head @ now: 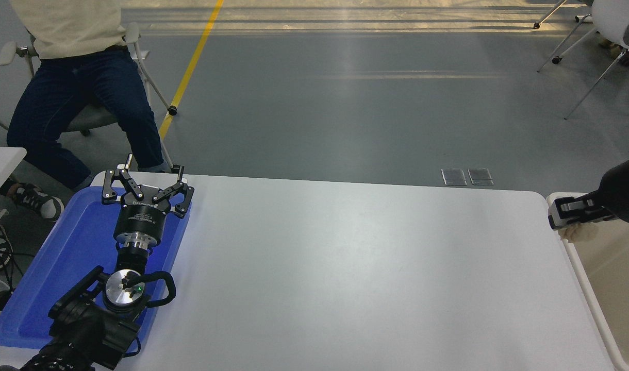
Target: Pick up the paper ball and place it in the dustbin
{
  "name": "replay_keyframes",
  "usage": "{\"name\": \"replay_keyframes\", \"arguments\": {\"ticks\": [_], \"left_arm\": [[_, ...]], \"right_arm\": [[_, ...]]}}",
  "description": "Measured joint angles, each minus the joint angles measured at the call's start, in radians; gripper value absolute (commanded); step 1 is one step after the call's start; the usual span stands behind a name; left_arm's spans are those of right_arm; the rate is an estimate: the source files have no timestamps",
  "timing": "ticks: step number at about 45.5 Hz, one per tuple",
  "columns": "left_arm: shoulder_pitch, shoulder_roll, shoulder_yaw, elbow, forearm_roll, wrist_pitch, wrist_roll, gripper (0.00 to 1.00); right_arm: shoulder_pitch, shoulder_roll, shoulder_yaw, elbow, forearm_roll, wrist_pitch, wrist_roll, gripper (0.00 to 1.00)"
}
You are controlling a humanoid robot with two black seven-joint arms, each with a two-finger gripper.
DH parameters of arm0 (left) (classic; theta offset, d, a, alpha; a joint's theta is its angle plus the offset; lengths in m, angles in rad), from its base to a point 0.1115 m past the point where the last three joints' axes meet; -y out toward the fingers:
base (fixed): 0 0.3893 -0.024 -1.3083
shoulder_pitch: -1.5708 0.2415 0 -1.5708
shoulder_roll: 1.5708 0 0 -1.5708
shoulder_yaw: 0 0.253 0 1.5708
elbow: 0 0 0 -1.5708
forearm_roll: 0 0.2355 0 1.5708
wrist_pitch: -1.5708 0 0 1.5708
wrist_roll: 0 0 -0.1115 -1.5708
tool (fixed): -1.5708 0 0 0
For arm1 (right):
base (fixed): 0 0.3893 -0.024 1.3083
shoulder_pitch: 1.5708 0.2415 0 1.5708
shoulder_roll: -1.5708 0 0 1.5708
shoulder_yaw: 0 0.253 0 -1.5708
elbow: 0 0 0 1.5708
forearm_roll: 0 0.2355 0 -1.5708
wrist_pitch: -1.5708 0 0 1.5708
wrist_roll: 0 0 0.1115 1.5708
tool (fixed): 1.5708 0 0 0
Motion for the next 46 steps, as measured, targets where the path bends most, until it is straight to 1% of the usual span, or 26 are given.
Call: {"name": "replay_keyframes", "arguments": {"ticks": [7, 22, 33, 46], "left_arm": [[0.000, 0.000, 0.000, 0.000, 0.000, 0.000, 0.000, 1.00], [0.000, 0.000, 0.000, 0.000, 0.000, 0.000, 0.000, 1.00], [0.000, 0.000, 0.000, 0.000, 0.000, 0.000, 0.000, 1.00], [0.000, 0.000, 0.000, 0.000, 0.000, 0.000, 0.000, 1.00]], "right_arm": [[0.002, 0.000, -0.022, -0.010, -0.004, 0.001, 0.001, 0.00], [-0.002, -0.019, -0.069, -0.061, -0.054, -0.005, 0.002, 0.00], [-0.043, -0.090, -0.071, -0.161, -0.120, -0.002, 0.001, 0.00], [-0.225, -0.173, -0.017, -0.399, -0.223, 0.001, 0.001, 0.00]]}}
